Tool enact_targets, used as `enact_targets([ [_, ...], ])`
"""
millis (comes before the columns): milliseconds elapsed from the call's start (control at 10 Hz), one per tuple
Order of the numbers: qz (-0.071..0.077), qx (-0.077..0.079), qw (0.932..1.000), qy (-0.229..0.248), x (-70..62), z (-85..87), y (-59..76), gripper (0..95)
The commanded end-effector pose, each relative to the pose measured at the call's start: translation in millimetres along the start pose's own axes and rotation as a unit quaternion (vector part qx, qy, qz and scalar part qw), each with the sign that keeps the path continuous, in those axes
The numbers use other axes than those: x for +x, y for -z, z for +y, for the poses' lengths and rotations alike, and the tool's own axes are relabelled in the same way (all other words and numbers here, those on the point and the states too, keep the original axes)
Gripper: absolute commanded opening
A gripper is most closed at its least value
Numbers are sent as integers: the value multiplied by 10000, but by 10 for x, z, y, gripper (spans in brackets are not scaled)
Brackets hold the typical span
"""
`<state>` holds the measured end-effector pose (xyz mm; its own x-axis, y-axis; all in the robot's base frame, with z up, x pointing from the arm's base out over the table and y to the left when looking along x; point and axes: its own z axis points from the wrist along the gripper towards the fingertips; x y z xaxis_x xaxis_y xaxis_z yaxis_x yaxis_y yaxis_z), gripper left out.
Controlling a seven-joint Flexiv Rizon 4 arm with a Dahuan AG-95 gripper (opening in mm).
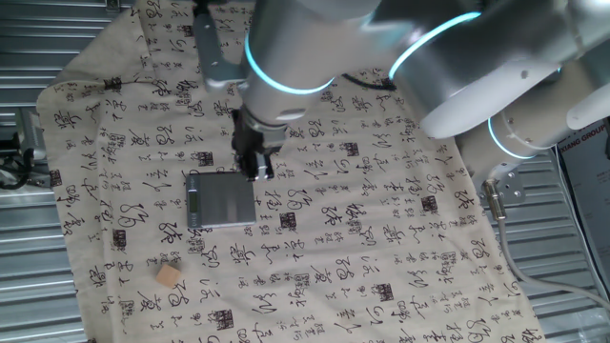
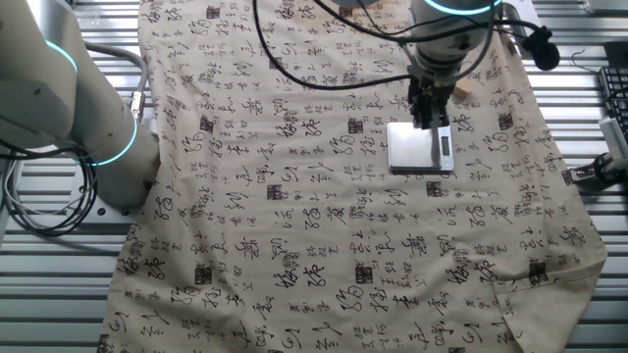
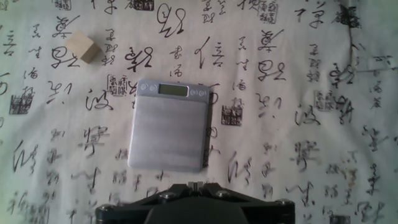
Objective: Place the block on the scale
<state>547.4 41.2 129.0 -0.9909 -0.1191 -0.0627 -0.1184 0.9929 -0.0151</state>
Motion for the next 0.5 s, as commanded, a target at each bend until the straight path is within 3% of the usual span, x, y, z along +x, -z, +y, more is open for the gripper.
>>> enact_targets([
  [100,-7,-1,10000,17,-21,29,-3,0],
  [500,3,16,10000,56,-119,131,-58,0],
])
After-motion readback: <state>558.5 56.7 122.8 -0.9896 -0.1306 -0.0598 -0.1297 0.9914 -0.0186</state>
